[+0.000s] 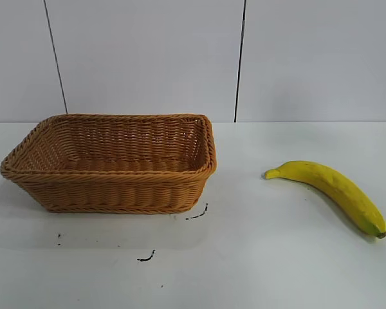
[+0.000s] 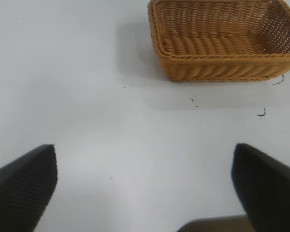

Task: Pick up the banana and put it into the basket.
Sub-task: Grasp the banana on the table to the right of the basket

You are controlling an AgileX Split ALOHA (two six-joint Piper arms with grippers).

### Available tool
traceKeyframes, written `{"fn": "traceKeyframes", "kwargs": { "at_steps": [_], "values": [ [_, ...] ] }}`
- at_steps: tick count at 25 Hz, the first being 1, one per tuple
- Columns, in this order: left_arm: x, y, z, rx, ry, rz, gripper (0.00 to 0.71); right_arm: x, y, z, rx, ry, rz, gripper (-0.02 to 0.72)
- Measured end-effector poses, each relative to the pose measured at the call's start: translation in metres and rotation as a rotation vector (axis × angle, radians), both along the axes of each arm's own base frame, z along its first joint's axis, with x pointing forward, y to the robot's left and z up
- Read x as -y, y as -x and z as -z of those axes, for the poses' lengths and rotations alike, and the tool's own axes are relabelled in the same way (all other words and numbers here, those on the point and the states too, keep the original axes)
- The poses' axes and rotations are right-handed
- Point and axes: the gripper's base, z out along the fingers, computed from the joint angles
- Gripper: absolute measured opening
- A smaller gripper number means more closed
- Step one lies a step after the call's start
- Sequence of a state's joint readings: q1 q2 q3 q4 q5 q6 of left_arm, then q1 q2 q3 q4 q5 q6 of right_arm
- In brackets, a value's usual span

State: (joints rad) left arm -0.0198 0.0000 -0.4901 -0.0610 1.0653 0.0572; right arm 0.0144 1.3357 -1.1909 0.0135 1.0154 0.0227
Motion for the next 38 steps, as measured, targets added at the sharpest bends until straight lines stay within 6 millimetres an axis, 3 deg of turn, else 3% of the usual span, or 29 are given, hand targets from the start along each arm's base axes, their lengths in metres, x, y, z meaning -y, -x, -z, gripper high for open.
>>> {"fn": "traceKeyframes", "kwargs": {
  "at_steps": [7,11,22,38],
  "values": [
    [0.0,0.0,0.0,0.0,0.0,0.0,0.695,-0.001,-0.058,0.018,-0.059,0.035,-0.068,0.645],
    [0.0,0.0,0.0,0.0,0.0,0.0,0.695,-0.001,-0.073,0.034,-0.097,0.083,-0.176,0.645],
    [0.0,0.0,0.0,0.0,0.0,0.0,0.695,-0.005,-0.079,0.044,-0.114,0.139,-0.39,0.645],
    [0.0,0.0,0.0,0.0,0.0,0.0,0.695,-0.012,-0.08,0.043,-0.091,0.068,-0.415,0.645]
  ]
}}
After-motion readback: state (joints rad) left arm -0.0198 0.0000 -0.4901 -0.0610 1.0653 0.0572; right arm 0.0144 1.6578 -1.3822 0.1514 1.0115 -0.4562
